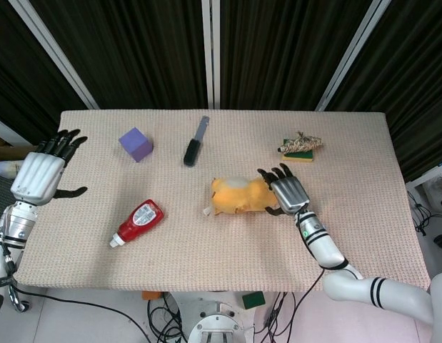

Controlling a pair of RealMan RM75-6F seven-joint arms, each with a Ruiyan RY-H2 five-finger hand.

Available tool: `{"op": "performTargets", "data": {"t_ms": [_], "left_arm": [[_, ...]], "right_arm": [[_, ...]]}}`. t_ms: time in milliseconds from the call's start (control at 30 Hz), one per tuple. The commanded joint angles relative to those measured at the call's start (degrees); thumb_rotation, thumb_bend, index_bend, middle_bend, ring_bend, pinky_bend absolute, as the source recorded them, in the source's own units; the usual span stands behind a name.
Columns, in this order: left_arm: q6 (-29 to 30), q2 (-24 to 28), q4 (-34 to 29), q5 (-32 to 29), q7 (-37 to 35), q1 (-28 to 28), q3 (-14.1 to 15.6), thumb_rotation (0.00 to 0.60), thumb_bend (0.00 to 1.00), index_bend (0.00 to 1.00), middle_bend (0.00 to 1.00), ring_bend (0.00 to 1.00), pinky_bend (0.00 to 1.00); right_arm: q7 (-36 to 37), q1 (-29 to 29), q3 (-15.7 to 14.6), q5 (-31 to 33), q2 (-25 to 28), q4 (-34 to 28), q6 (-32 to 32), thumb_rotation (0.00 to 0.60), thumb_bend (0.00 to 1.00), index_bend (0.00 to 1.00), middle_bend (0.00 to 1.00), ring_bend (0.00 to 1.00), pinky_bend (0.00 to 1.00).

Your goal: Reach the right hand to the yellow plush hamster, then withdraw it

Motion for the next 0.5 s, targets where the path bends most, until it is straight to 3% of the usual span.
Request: {"op": "performTargets", "data": {"t_ms": [33, 133, 233, 367, 500], "left_arm": [[0.07, 0.0, 0.3, 0.58, -1.05, 0.04, 0.17, 0.555, 0.0, 0.11, 0.03, 0.03, 0.16], [0.0, -0.01, 0.56, 0.81, -1.47, 0.06, 0.35, 0.553, 0.0, 0.11, 0.03, 0.03, 0.16], [0.13, -0.01, 0.66, 0.9, -1.59, 0.12, 0.42, 0.553, 0.0, 0.11, 0.03, 0.03, 0.16], [0.31, -0.02, 0.73, 0.97, -1.75, 0.18, 0.45, 0.549, 0.0, 0.11, 0.04, 0.03, 0.16], [0.34, -0.13, 0.82, 1.09, -1.81, 0.12, 0.49, 0.554, 0.0, 0.11, 0.03, 0.03, 0.16]], "right_arm": [[-0.04, -0.09, -0.27, -0.78, -1.59, 1.84, 1.23, 0.6, 0.33, 0.43, 0.46, 0.29, 0.06], [0.3, 0.18, -0.81, -0.37, -1.04, 1.47, -0.39, 0.6, 0.32, 0.4, 0.4, 0.28, 0.06], [0.96, 0.54, -1.25, 0.48, 0.6, 0.06, -2.82, 0.6, 0.25, 0.27, 0.3, 0.23, 0.04], [1.02, 0.68, -1.6, 0.97, 1.46, -0.52, -3.42, 0.6, 0.19, 0.07, 0.13, 0.05, 0.0], [1.86, 0.72, -1.64, 0.3, 1.23, -0.3, -2.88, 0.6, 0.18, 0.0, 0.05, 0.0, 0.0]]}}
